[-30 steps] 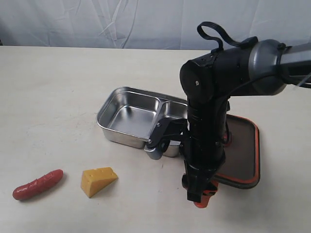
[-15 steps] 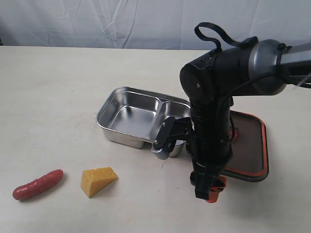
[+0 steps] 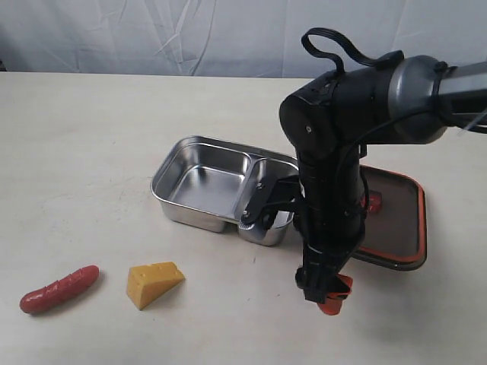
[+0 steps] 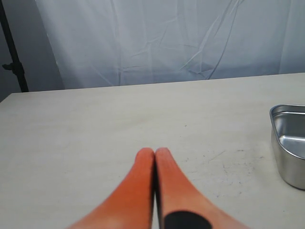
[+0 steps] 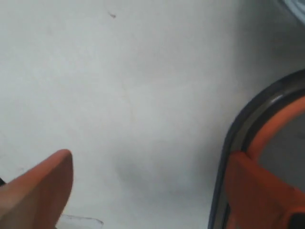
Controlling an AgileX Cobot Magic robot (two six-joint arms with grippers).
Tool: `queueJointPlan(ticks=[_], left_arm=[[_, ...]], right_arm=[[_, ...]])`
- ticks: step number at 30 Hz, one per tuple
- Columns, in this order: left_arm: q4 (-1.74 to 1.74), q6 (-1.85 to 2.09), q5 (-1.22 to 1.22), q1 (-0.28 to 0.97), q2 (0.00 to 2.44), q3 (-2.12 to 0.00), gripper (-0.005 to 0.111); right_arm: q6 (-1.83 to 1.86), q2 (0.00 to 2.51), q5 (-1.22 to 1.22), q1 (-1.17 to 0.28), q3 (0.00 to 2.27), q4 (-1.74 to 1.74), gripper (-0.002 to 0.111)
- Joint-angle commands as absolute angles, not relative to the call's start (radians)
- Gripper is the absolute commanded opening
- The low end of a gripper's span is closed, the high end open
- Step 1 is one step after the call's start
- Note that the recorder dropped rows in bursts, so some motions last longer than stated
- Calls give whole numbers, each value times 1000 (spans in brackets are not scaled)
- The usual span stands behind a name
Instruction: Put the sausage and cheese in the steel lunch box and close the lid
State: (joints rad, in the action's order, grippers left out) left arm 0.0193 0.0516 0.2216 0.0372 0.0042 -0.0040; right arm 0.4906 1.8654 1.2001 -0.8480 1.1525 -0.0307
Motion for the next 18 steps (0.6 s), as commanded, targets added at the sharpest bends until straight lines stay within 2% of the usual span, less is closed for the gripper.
queueJointPlan(ticks=[1,6,18], left_arm=[[20,48,208,43,0,0,0],[20,48,208,43,0,0,0],[20,48,208,43,0,0,0]], right_arm=[[527,1865,1221,-849,1160,-21,97],[525,1865,1221,-849,1164,-16,105],[531,1827,1221,-850,1242,-25,105]])
